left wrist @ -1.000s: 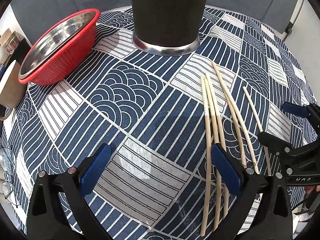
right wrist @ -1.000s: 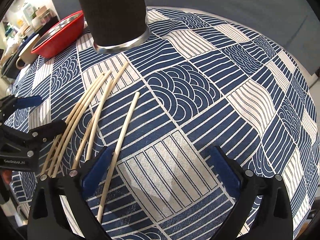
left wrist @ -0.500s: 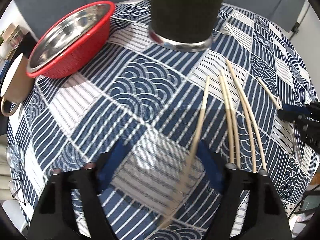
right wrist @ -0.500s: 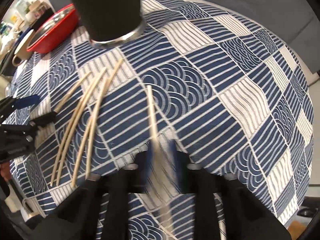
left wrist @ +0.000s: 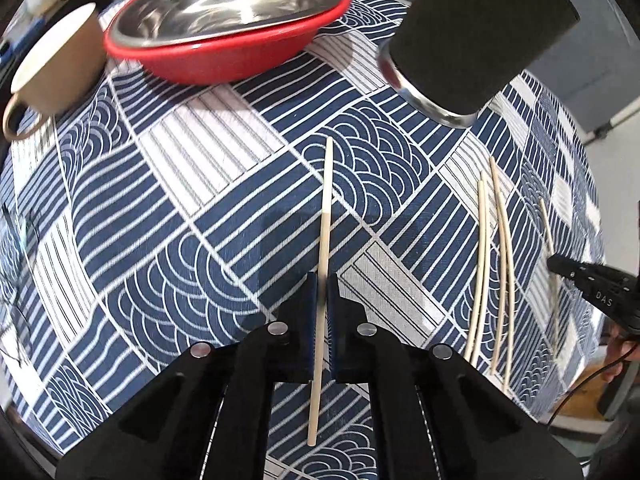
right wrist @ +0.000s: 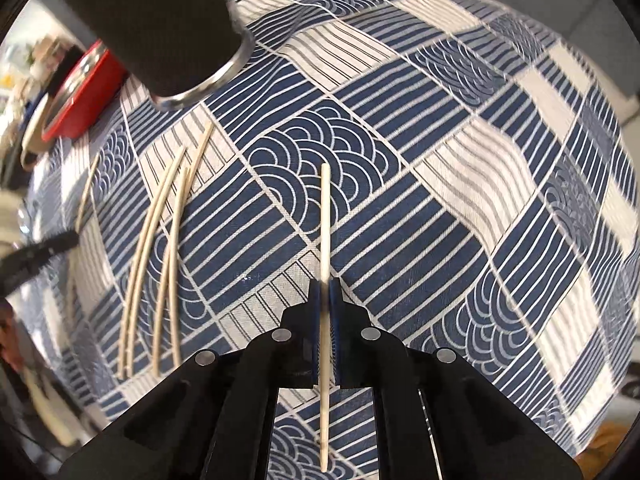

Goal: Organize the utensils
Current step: 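Lift both held chopsticks and carry them above the black holder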

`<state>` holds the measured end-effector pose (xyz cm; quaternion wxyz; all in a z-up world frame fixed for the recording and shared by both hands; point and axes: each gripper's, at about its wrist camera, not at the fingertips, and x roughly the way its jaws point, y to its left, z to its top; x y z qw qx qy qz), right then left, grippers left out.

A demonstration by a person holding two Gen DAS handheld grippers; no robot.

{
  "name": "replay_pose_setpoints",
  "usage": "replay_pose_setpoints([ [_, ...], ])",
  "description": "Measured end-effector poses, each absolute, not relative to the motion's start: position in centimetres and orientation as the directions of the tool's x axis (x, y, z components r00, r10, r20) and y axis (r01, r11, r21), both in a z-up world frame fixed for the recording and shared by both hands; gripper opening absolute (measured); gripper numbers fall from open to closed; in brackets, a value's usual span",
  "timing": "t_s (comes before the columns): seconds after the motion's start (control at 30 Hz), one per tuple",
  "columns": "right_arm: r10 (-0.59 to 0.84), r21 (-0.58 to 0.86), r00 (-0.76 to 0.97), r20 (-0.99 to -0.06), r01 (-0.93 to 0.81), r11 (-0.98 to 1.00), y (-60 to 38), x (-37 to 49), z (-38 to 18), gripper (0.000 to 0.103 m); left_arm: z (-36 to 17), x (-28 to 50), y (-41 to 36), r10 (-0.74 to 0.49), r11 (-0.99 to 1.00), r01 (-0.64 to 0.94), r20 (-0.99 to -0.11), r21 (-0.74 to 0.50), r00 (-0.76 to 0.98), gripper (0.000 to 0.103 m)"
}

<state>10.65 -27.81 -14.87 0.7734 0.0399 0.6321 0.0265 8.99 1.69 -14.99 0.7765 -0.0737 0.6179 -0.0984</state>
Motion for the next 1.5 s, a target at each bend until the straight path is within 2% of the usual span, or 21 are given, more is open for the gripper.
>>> replay_pose_setpoints([
  [0.17,0.134,0.147,0.178,-0.975,0.065,0.987,-30.0,11.0,-15.0,0.004,-15.0,8.4,3.3,-0.295,0.954,0.014,-0.934,-0.299,0.2,0.005],
  [0.33,0.127,0.149,0.184,-0.975,0.112,0.982,-32.7,11.1,-14.8,0.004,-14.9,8.1,3.6,-0.285,0.957,-0.001,-0.941,-0.29,0.185,0.005],
  [0.47,0.129,0.159,0.207,-0.97,0.133,0.978,-34.4,11.6,-13.8,0.004,-14.0,7.8,3.6,-0.232,0.973,0.048,-0.955,-0.227,0.185,0.005],
  [0.67,0.15,0.189,0.268,-0.952,0.129,0.973,-34.5,11.0,-11.0,0.004,-12.5,8.1,3.2,-0.261,0.965,0.052,-0.944,-0.256,0.204,0.005],
  [0.97,0.173,0.215,0.405,-0.898,0.059,0.975,-32.2,12.7,-5.7,0.004,-6.3,9.8,2.6,-0.298,0.955,0.108,-0.892,-0.278,0.339,0.005],
  [1.23,0.135,0.14,0.55,-0.824,-0.034,0.99,-30.2,14.1,-0.3,0.005,-0.9,13.8,1.9,-0.27,0.962,0.151,-0.855,-0.225,0.443,0.005],
  [1.33,0.119,0.115,0.56,-0.82,-0.043,0.992,-29.7,14.9,0.7,0.005,1.2,15.4,1.2,-0.236,0.97,0.168,-0.842,-0.175,0.484,0.005],
  [1.5,0.135,0.106,0.575,-0.807,-0.084,0.991,-28.5,16.4,2.4,0.005,4.5,17.6,-0.7,-0.258,0.963,0.204,-0.81,-0.175,0.527,0.005],
])
